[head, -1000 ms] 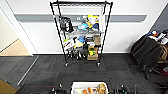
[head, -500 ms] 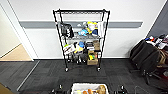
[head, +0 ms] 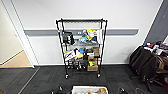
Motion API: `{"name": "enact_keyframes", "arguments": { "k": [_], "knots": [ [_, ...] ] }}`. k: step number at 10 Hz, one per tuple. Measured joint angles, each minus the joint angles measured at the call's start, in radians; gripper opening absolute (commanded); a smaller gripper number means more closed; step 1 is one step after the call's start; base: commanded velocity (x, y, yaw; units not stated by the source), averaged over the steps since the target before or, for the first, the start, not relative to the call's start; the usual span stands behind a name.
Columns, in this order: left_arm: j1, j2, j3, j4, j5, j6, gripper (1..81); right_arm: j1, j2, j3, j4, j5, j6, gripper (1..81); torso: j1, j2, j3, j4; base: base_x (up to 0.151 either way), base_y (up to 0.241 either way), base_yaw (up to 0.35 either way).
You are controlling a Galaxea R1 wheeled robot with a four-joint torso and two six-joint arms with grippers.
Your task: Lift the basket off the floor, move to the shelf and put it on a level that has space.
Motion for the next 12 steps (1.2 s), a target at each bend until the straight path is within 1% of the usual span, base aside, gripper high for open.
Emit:
{"name": "enact_keyframes", "arguments": {
  "k": [2, 4, 5, 7, 10, 12],
  "knots": [
    [0.004, -0.001, 0.007, 0.000, 0.002, 0.001, 1.0, -0.016, 0.000, 0.000, 0.000, 0.002, 0.000, 1.0, -0.001, -0.001, 0.036, 0.000, 0.000, 0.000, 0.000],
    [0.028, -0.006, 0.011, 0.000, 0.000, 0.012, 1.0, -0.033, -0.002, 0.000, 0.000, 0.009, -0.004, 1.0, -0.002, -0.002, 0.045, 0.000, 0.000, 0.000, 0.000],
    [0.042, -0.006, 0.011, 0.001, 0.001, 0.014, 1.0, -0.040, -0.002, 0.000, 0.000, 0.009, -0.003, 1.0, -0.003, -0.002, 0.043, 0.000, 0.072, 0.000, 0.000],
    [0.077, -0.014, 0.018, 0.002, 0.011, 0.015, 1.0, -0.069, -0.002, 0.003, -0.001, 0.004, -0.004, 1.0, -0.006, -0.004, 0.044, 0.000, 0.102, 0.000, 0.000],
    [0.064, -0.009, 0.018, 0.002, -0.005, 0.016, 1.0, -0.077, 0.000, 0.004, -0.001, 0.038, -0.007, 1.0, -0.005, -0.004, 0.044, 0.000, 0.130, 0.000, 0.000],
    [0.065, -0.008, 0.018, 0.004, -0.007, 0.017, 1.0, -0.078, 0.000, 0.004, -0.001, 0.040, -0.010, 1.0, -0.005, -0.004, 0.044, 0.000, 0.132, 0.000, 0.000]
  ]
}}
